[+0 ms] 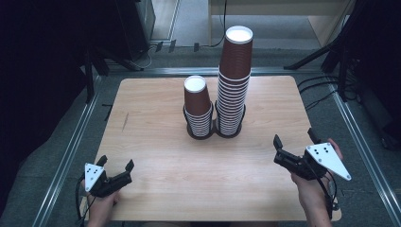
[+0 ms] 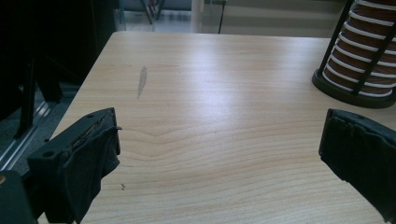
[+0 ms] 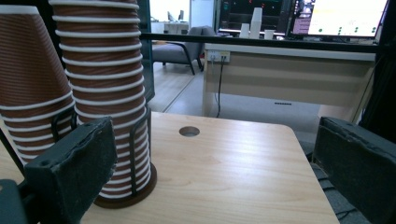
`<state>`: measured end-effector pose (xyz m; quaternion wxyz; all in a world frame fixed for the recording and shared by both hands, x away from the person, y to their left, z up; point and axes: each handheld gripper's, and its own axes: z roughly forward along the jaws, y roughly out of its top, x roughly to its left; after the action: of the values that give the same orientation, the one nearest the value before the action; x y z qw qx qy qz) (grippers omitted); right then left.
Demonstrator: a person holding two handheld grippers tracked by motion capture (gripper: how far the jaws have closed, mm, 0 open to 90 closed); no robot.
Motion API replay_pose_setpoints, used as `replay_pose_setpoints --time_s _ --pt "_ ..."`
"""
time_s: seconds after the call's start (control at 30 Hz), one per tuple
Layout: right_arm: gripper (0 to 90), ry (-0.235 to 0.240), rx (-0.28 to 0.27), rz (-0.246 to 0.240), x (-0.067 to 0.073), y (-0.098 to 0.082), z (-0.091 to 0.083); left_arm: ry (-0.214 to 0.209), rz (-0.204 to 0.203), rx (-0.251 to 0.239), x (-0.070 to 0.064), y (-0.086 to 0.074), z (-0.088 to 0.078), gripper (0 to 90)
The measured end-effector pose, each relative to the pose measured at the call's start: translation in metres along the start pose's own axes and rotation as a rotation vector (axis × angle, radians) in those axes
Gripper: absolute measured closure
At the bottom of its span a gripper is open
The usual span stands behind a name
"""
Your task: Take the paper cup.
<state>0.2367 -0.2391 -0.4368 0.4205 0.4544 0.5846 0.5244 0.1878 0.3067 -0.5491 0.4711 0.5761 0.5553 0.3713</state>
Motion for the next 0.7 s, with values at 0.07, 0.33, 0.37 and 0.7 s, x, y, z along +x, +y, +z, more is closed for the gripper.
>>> replay_pose_setpoints --time_s 0.07,0.33,0.37,0.7 --pt "0.1 0.007 -0.004 -0.001 0.002 0.004 0.002 0.0 0.002 -0.002 0.0 0.0 0.0 0.0" --pt "0.0 0.055 -0.037 0.025 0.013 0.021 0.011 0.001 0.004 -0.003 -0.001 0.0 0.0 0.0" --pt "0.0 0.056 -0.038 0.025 0.015 0.023 0.012 0.001 0.005 -0.003 -0.001 0.0 0.0 0.0" --pt "0.1 0.074 -0.057 0.025 0.028 0.043 0.023 0.0 0.01 -0.005 -0.001 -0.001 0.0 0.0"
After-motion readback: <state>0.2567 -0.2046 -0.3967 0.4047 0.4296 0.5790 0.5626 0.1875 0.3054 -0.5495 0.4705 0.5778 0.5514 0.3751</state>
